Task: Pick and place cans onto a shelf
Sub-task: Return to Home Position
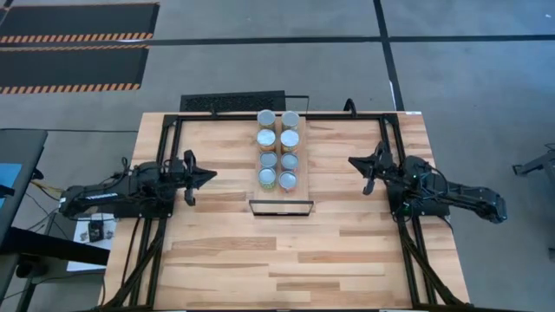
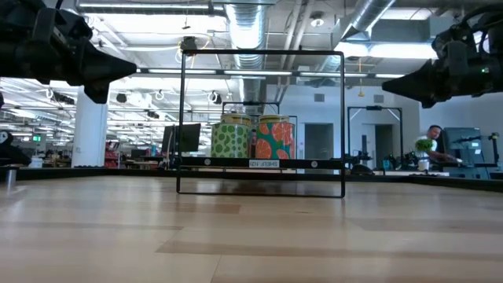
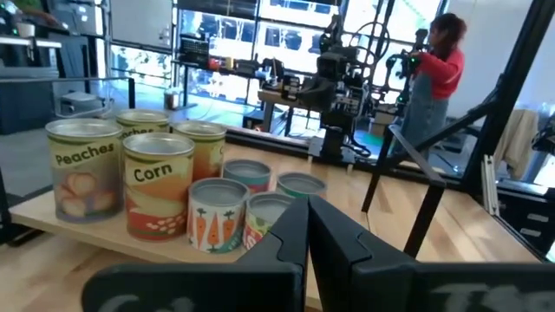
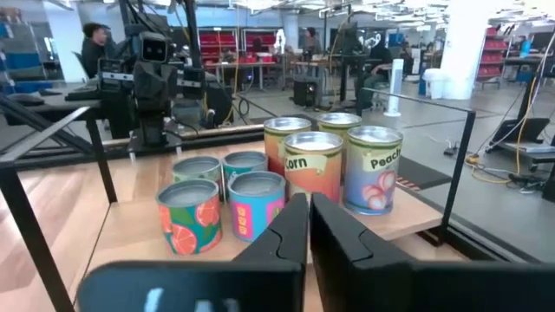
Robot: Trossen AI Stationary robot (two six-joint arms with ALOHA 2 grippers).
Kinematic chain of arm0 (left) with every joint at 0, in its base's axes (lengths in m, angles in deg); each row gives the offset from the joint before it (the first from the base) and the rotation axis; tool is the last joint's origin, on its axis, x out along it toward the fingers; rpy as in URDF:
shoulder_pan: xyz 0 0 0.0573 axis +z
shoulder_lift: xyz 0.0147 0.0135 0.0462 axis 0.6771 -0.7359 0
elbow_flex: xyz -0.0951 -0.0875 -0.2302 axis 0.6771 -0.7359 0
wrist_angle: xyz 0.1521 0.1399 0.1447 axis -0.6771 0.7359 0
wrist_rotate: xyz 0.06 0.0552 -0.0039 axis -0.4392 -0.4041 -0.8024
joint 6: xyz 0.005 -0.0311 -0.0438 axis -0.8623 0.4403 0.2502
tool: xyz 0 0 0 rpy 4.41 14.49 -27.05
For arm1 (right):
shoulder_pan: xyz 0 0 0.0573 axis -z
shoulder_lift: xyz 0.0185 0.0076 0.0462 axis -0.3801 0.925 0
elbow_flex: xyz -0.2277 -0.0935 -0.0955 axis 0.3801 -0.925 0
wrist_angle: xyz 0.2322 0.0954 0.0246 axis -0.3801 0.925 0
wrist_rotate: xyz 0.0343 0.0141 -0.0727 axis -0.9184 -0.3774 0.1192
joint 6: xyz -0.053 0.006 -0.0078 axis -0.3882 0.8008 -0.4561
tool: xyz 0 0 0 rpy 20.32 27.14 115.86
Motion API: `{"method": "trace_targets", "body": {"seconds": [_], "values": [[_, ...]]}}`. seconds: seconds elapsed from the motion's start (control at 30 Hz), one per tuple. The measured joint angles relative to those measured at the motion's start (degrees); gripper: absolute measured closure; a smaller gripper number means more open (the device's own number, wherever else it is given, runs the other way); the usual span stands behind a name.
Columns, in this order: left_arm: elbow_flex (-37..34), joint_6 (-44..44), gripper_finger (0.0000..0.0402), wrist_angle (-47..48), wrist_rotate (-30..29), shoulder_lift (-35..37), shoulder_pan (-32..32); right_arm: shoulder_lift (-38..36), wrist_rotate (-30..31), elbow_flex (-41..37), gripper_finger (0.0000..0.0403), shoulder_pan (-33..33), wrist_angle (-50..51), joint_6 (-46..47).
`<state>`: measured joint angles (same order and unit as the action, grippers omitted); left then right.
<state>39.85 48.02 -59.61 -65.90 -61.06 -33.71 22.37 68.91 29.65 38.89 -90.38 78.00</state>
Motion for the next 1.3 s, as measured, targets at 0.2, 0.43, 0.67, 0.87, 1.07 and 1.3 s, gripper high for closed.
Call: {"method": "trace_targets", "body": {"seconds": [0.2,0.43,0.67,0.87,1.07,1.3], "values": [[0.0,0.3,0.0401,0.0,0.0,0.0,0.0,-0.1,-0.1,0.0,0.0353,0.0,-0.1,0.0],[0.0,0.6,0.0402,0.0,0.0,0.0,0.0,-0.1,-0.2,0.0,0.0352,0.0,-0.1,-0.2],[0.0,0.7,0.0401,0.0,0.0,0.0,0.0,-0.1,-0.2,0.0,0.0351,0.0,-0.1,-0.2],[0.0,0.7,0.0402,0.0,0.0,0.0,0.0,-0.1,-0.2,0.0,0.0351,0.0,-0.2,-0.2],[0.0,0.7,0.0401,0.0,0.0,0.0,0.0,-0.1,-0.3,0.0,0.0351,0.0,-0.2,-0.2],[0.0,0.7,0.0402,0.0,0.0,0.0,0.0,-0.1,-0.3,0.0,0.0351,0.0,-0.2,-0.2]]}}
